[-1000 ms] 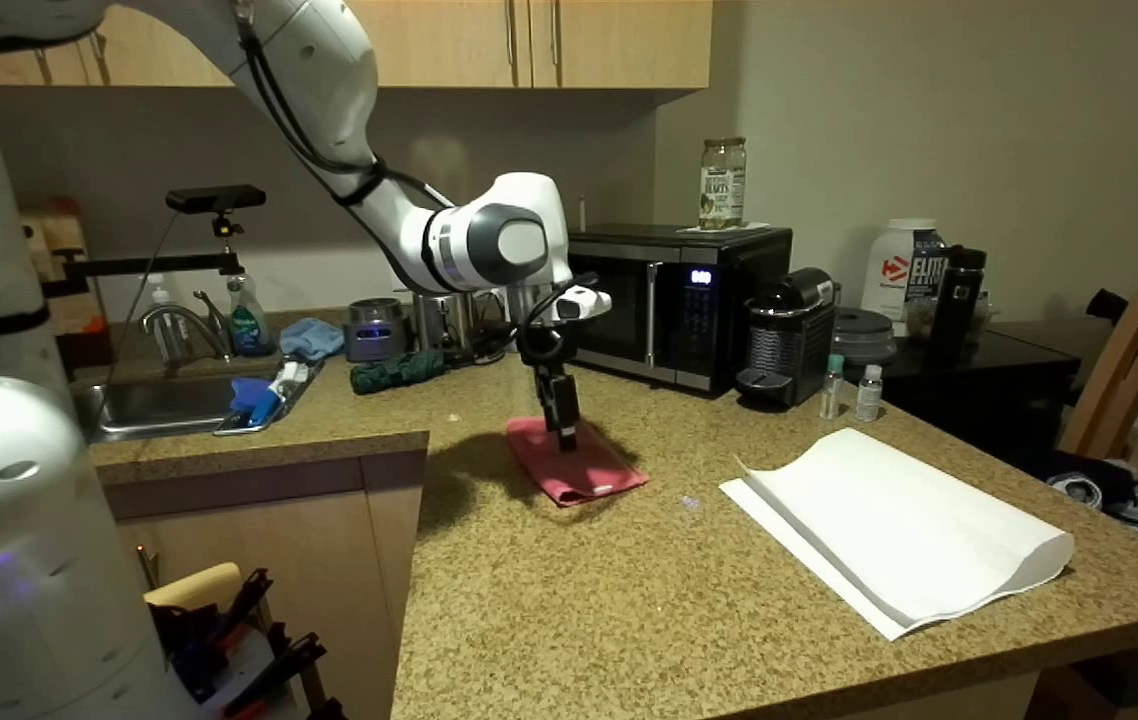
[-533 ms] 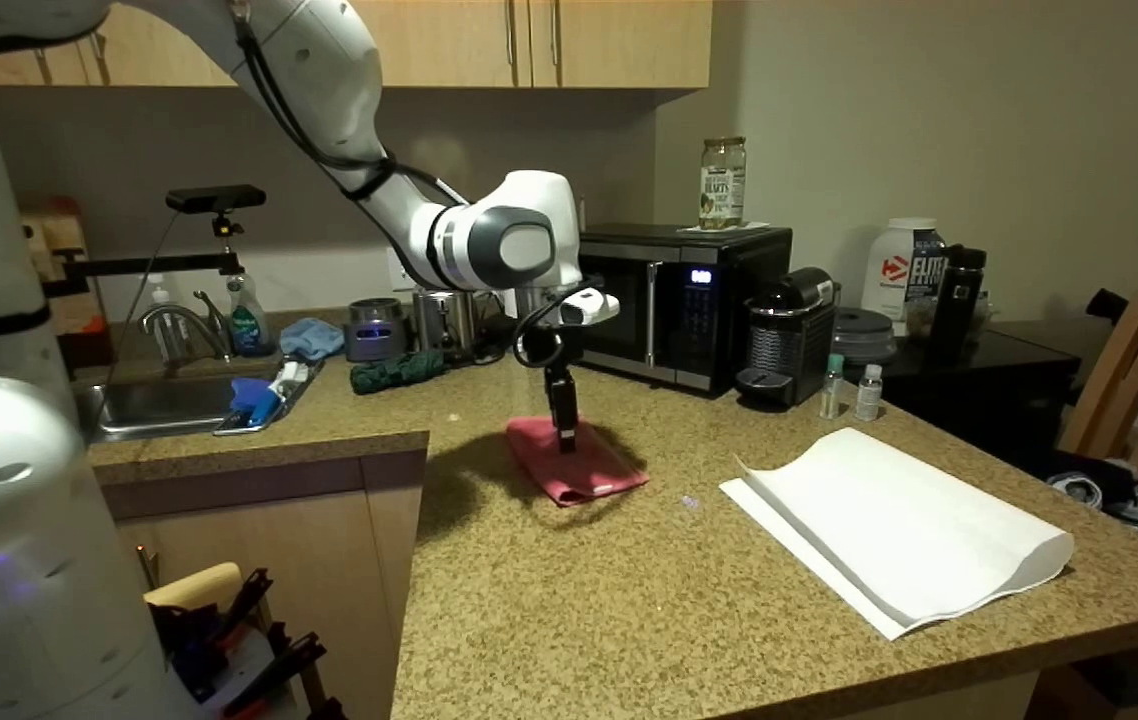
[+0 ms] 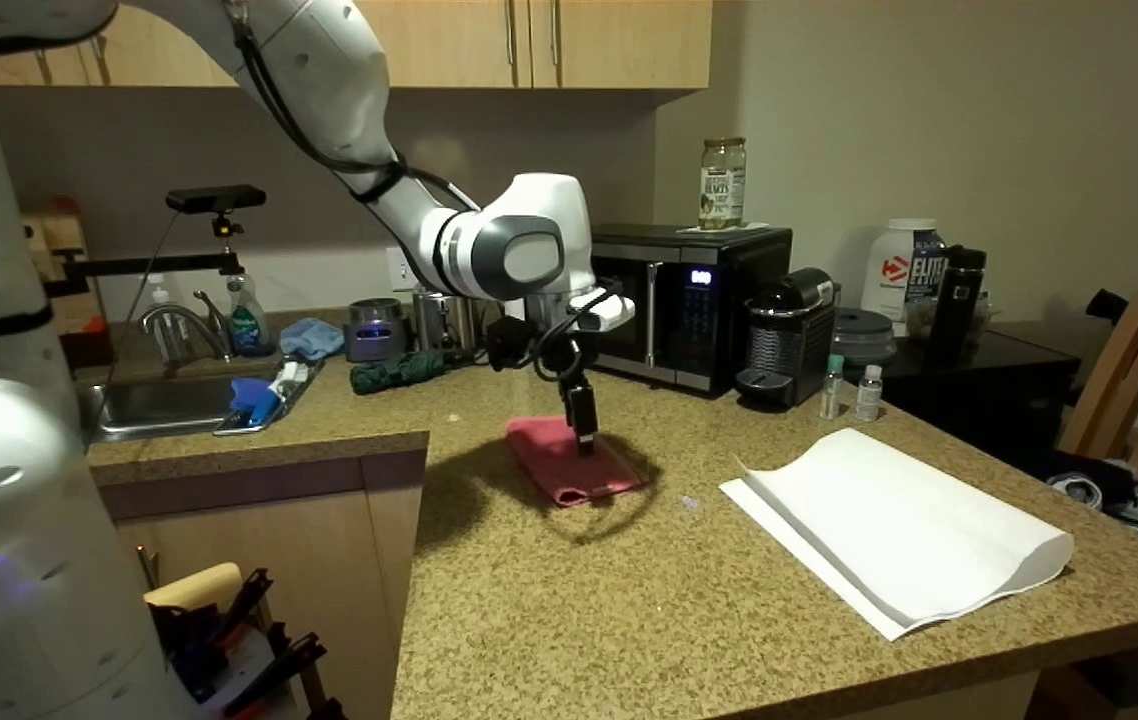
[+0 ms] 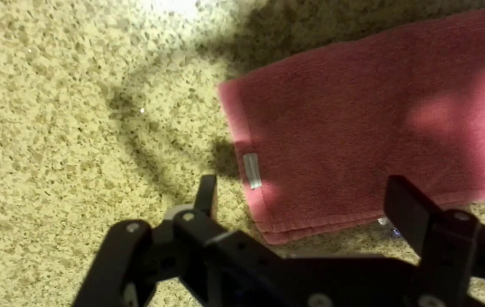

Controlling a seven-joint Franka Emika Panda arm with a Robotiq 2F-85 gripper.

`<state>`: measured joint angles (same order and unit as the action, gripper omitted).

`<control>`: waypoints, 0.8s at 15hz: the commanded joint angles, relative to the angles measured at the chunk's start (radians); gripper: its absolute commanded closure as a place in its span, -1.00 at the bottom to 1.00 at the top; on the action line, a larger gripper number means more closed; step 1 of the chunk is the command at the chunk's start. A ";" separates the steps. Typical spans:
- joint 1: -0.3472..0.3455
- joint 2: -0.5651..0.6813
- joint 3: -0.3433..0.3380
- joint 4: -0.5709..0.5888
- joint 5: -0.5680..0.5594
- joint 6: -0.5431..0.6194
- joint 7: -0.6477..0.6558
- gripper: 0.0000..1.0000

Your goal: Fold the cloth

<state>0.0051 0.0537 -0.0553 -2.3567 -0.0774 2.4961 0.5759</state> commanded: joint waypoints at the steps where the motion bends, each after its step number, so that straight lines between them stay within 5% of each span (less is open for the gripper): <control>1: -0.030 -0.011 -0.006 -0.035 0.072 0.047 -0.153 -1.00; 8: -0.043 0.040 0.008 -0.025 0.309 0.096 -0.450 -1.00; 12: -0.049 0.078 0.005 -0.010 0.328 0.081 -0.512 -1.00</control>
<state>-0.0236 0.1051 -0.0629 -2.3724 0.2136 2.5587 0.1351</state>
